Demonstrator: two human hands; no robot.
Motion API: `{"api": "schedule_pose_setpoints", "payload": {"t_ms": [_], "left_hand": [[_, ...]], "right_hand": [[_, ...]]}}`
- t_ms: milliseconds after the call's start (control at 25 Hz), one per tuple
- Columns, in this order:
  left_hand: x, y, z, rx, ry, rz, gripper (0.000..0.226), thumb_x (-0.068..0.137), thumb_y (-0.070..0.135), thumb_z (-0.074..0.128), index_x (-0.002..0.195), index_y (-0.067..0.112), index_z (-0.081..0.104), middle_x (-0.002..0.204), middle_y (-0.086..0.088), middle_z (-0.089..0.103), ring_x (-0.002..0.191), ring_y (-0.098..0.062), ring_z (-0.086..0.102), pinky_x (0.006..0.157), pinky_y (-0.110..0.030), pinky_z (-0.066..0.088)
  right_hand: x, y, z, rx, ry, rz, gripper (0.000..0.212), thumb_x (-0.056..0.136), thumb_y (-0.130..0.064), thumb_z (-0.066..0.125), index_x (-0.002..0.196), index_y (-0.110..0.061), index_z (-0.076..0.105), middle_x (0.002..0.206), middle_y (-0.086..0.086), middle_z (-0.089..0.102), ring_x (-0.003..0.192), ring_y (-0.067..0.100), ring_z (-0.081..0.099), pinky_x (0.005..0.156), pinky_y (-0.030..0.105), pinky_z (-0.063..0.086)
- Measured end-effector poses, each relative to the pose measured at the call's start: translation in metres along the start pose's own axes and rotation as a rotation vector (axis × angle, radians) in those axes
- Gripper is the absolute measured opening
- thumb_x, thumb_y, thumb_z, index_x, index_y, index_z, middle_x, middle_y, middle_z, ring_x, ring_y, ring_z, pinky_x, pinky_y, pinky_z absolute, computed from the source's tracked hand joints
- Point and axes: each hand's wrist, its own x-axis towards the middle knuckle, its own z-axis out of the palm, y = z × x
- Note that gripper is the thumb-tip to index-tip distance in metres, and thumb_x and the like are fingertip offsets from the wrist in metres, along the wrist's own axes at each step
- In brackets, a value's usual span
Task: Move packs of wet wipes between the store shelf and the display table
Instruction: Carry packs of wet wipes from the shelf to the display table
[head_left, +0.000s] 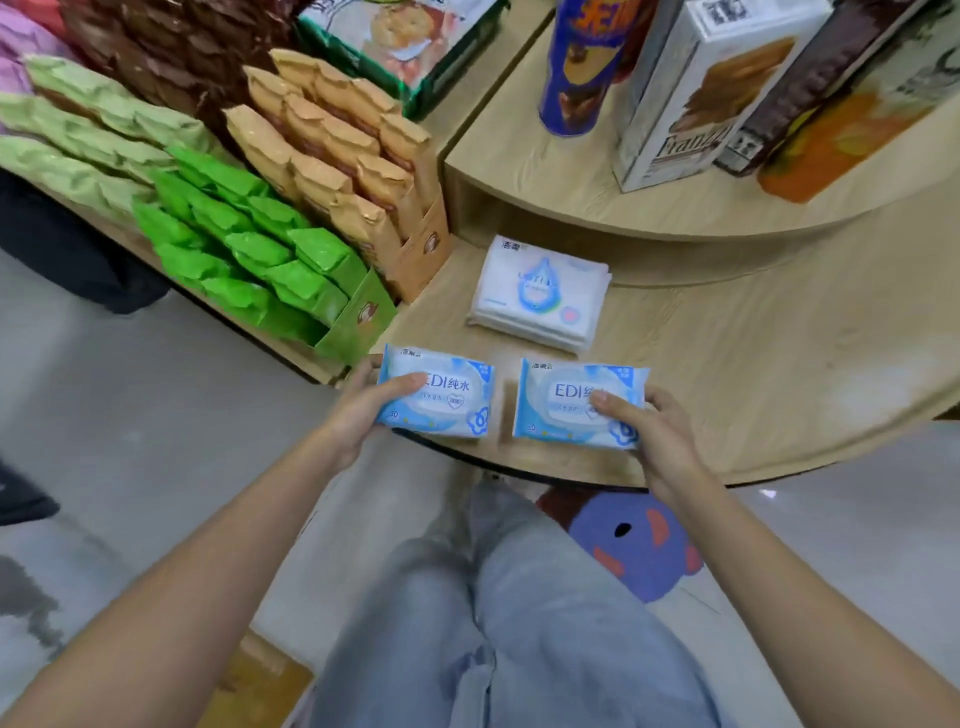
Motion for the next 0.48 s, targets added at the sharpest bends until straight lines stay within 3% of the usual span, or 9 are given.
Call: {"api": "schedule_pose_setpoints", "payload": {"t_ms": [120,240,400,480], "left_hand": [[0.037,0.002,0.006,0.058,-0.074,-0.054,0.064,0.045,0.043,0.080,0.102,0.028,0.054,0.106,0.004,0.069,0.090,-0.014,0.069,0.076,-0.035,0.055],[0.062,0.003,0.009,0.093,-0.116,-0.063,0.066,0.051,0.042,0.079,0.109,0.025,0.053,0.114,0.001,0.067,0.099,-0.018,0.067,0.073,-0.032,0.054],[0.074,0.002,0.013,0.211,-0.088,-0.012,0.039,0.066,0.034,0.077,0.100,0.027,0.059,0.102,0.005,0.069,0.093,-0.014,0.068,0.074,-0.029,0.055],[0.073,0.003,0.015,0.356,-0.048,0.089,0.026,0.076,0.028,0.077,0.097,0.025,0.063,0.091,0.012,0.068,0.081,0.000,0.066,0.071,-0.013,0.051]], "right_hand": [[0.034,0.006,0.011,0.002,0.058,0.045,0.054,0.064,-0.014,0.084,0.110,0.000,0.058,0.102,0.017,0.072,0.097,0.034,0.069,0.086,0.046,0.056],[0.049,0.017,0.019,-0.006,0.102,0.082,0.049,0.063,-0.015,0.085,0.103,-0.006,0.059,0.103,0.015,0.072,0.095,0.031,0.069,0.087,0.047,0.055],[0.050,0.030,0.022,0.022,0.161,0.117,0.047,0.066,-0.013,0.083,0.105,-0.004,0.058,0.105,0.017,0.071,0.099,0.034,0.068,0.089,0.048,0.054],[0.048,0.030,0.022,0.042,0.166,0.118,0.045,0.068,-0.012,0.082,0.104,-0.004,0.057,0.106,0.016,0.071,0.098,0.034,0.068,0.088,0.047,0.054]]}}
